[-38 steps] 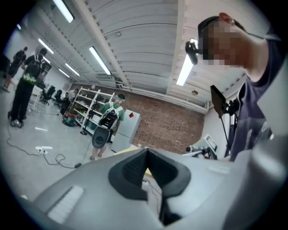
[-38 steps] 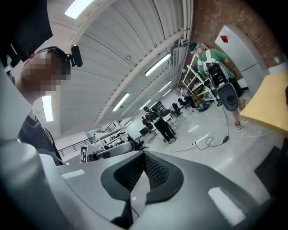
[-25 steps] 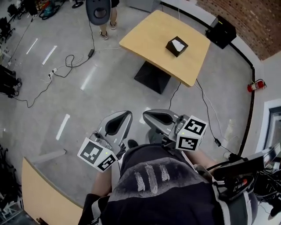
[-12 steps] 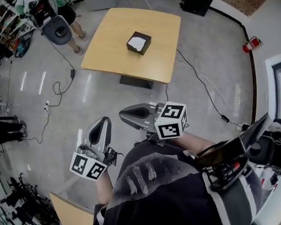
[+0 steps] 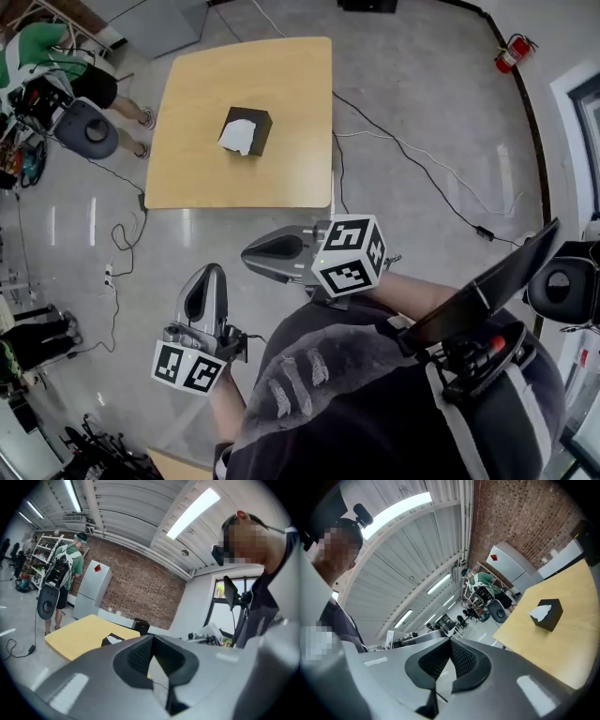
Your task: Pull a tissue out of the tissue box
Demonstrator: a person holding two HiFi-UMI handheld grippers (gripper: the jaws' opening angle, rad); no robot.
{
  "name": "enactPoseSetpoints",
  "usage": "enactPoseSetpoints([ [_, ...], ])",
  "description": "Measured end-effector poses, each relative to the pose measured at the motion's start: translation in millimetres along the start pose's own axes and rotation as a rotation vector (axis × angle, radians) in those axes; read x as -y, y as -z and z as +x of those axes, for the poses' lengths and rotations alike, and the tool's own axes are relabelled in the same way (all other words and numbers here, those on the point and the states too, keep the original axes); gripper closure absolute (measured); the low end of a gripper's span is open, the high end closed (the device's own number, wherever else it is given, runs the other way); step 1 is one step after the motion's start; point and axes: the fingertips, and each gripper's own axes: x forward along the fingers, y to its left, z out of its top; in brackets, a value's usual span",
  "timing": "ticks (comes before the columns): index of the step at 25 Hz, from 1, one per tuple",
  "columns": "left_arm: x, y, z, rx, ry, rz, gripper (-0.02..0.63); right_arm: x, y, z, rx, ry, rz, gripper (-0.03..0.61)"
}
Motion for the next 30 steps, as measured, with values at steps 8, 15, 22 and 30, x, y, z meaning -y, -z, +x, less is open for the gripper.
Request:
enactPoseSetpoints([
  [8, 4.9, -4.8, 52.1, -0.06, 0.096, 0.056, 0.612, 42.4, -15.9, -24.3, 0.015, 0.151, -0.035, 0.58],
  [15, -31.9, -13.7, 75.9, -0.054, 0.191, 0.018, 0.612, 71.7, -30.0, -10.6, 0.014, 0.261, -0.039, 0.58],
  [22, -80.5, -37.4, 100.5, -0.045, 0.275, -0.012, 0.612, 86.7, -51.8, 20.2, -0.032, 0.358, -0.104, 0.58],
  [30, -123.0, -34.0, 124.1, -0.065, 0.365, -0.074, 0.612, 109.6, -53.1, 42.9, -0.072, 0.465, -0.085, 0.58],
])
